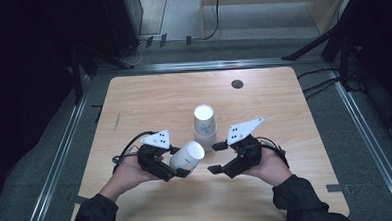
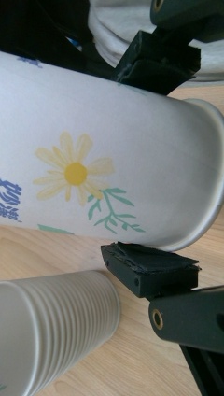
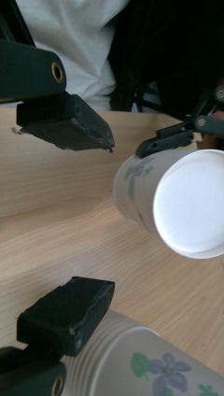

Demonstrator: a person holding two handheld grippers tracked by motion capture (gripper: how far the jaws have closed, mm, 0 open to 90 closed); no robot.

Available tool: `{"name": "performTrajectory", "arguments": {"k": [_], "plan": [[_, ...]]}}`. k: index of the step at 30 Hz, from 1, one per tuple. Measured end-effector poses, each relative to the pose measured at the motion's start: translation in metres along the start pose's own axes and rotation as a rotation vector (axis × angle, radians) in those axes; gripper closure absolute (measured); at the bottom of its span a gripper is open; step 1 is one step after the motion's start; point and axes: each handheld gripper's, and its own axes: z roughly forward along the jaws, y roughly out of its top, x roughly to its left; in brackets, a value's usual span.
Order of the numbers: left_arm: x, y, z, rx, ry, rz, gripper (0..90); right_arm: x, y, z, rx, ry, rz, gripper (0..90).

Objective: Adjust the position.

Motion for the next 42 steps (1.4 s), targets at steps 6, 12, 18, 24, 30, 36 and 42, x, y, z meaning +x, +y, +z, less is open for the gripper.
{"name": "performTrajectory", "arguments": {"k": [6,12,18,24,30,36,42], "plan": [[-0.001,-0.001,0.006,0.069,0.010,0.020,25.3,0.002,-0.006,0.008,0.048,-0.001,-0.026,27.2],[-0.002,-0.002,0.012,0.134,0.025,0.038,25.3,0.003,-0.006,0.019,0.081,0.007,-0.060,27.2],[-0.005,-0.003,0.020,0.197,0.035,0.070,25.3,0.003,-0.006,0.029,0.103,0.023,-0.077,27.2],[-0.009,-0.003,0.030,0.251,0.019,0.090,25.3,0.007,-0.004,0.040,0.130,0.037,-0.097,27.2],[-0.012,-0.002,0.039,0.287,-0.010,0.099,25.3,0.010,-0.002,0.047,0.133,0.058,-0.115,27.2],[-0.015,-0.001,0.046,0.313,-0.019,0.102,25.2,0.013,-0.001,0.053,0.152,0.085,-0.130,28.8],[-0.015,-0.003,0.048,0.329,-0.029,0.110,25.3,0.016,-0.001,0.061,0.188,0.086,-0.159,32.0]]}}
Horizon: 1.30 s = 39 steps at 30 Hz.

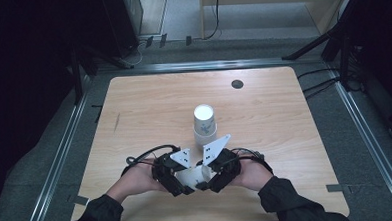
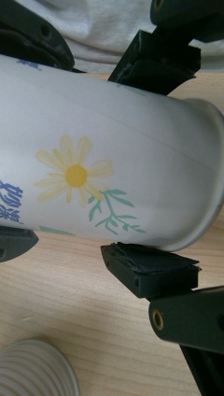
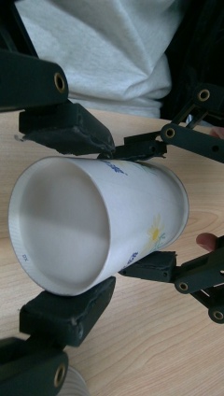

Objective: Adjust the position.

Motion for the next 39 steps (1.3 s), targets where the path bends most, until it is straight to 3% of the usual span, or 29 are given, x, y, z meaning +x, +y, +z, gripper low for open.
{"name": "performTrajectory", "arguments": {"k": [6,8,9,10,15,19,22,39], "plan": [[0.000,-0.001,-0.001,-0.006,-0.015,-0.003,25.1,-0.001,0.002,0.001,0.012,0.007,0.000,34.4],[0.000,-0.002,-0.002,-0.019,-0.009,-0.003,22.6,0.000,0.002,0.000,0.012,0.003,-0.005,34.2],[0.000,-0.001,-0.004,-0.041,0.007,-0.006,14.4,0.000,0.002,0.000,0.023,-0.008,-0.027,34.2],[0.000,-0.001,-0.005,-0.047,0.009,-0.005,12.4,0.000,0.002,-0.001,0.023,-0.009,-0.025,34.2],[0.001,-0.002,-0.009,-0.071,0.035,-0.018,9.4,-0.002,0.000,-0.006,0.009,-0.008,-0.014,34.2],[0.003,-0.004,-0.017,-0.115,0.058,-0.028,6.9,-0.005,-0.001,-0.017,-0.038,-0.004,0.012,34.2],[0.004,-0.004,-0.021,-0.149,0.048,-0.034,1.8,-0.007,-0.001,-0.023,-0.070,0.009,0.025,34.3],[0.000,-0.001,-0.032,-0.329,-0.018,-0.068,1.9,-0.006,0.004,-0.047,-0.214,0.041,0.064,34.2]]}}
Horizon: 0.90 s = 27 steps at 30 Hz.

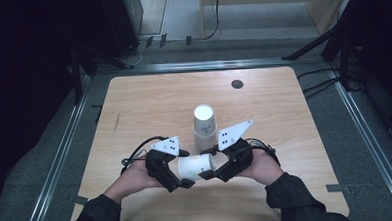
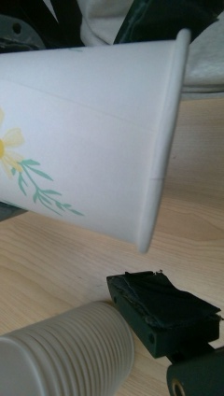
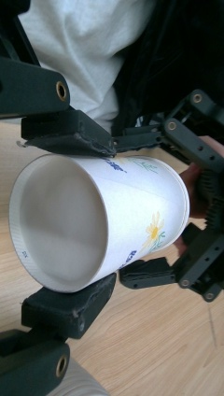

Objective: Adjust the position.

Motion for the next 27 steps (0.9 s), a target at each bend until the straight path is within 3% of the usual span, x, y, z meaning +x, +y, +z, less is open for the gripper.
{"name": "performTrajectory", "arguments": {"k": [2,5,8,11,21,24,27], "plan": [[-0.001,0.001,0.000,-0.023,-0.010,-0.006,2.1,0.001,0.001,-0.001,-0.014,0.005,0.005,34.3],[-0.002,0.001,-0.006,-0.093,-0.039,-0.006,12.2,0.002,0.003,-0.003,-0.034,0.014,0.003,34.2],[-0.001,0.002,-0.009,-0.117,-0.041,-0.012,15.5,0.002,0.002,-0.004,-0.036,0.012,0.008,34.3],[0.001,0.000,-0.011,-0.132,-0.074,-0.016,20.0,0.001,0.002,-0.007,-0.054,0.019,0.019,34.5],[-0.001,0.002,-0.013,-0.114,-0.066,0.002,24.5,0.000,0.001,-0.008,-0.059,0.025,0.024,34.9],[-0.001,0.002,-0.013,-0.091,-0.060,0.007,24.6,-0.001,0.000,-0.006,-0.057,0.048,0.041,25.1],[-0.001,0.003,-0.017,-0.045,-0.035,0.013,24.7,0.000,0.001,-0.005,-0.041,0.027,0.029,23.4]]}}
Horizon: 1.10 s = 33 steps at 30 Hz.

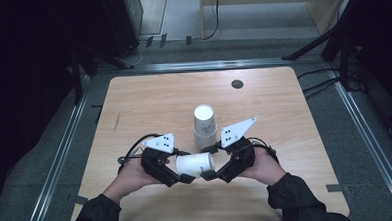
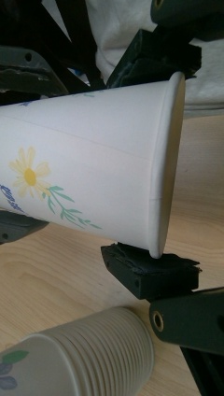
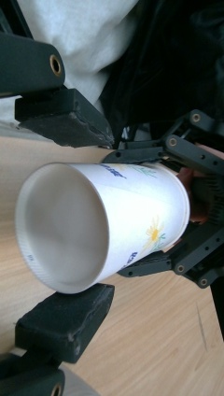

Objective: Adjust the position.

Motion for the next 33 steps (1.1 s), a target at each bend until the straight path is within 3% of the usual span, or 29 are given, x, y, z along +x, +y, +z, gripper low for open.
{"name": "performTrajectory", "arguments": {"k": [3,7,8,13,19,24,33], "plan": [[0.000,0.000,-0.001,0.019,0.002,-0.002,25.0,0.000,-0.001,0.001,0.020,-0.015,-0.013,23.4],[0.000,0.000,0.003,0.093,0.012,-0.012,25.1,-0.002,-0.006,0.003,0.063,-0.046,-0.022,24.1],[0.000,0.000,0.003,0.093,0.012,-0.012,25.1,-0.003,-0.007,0.003,0.071,-0.057,-0.026,24.3],[0.002,-0.001,0.010,0.180,0.023,-0.014,25.2,-0.005,-0.010,0.007,0.111,-0.070,-0.025,25.7],[0.000,0.000,0.013,0.216,0.036,-0.009,25.2,-0.004,-0.013,0.016,0.159,-0.065,-0.045,26.0],[-0.001,0.000,0.020,0.280,0.071,-0.006,25.2,-0.002,-0.015,0.028,0.222,-0.060,-0.064,27.4],[-0.005,0.000,0.030,0.356,0.074,0.003,25.3,-0.002,-0.020,0.043,0.298,-0.055,-0.088,29.1]]}}
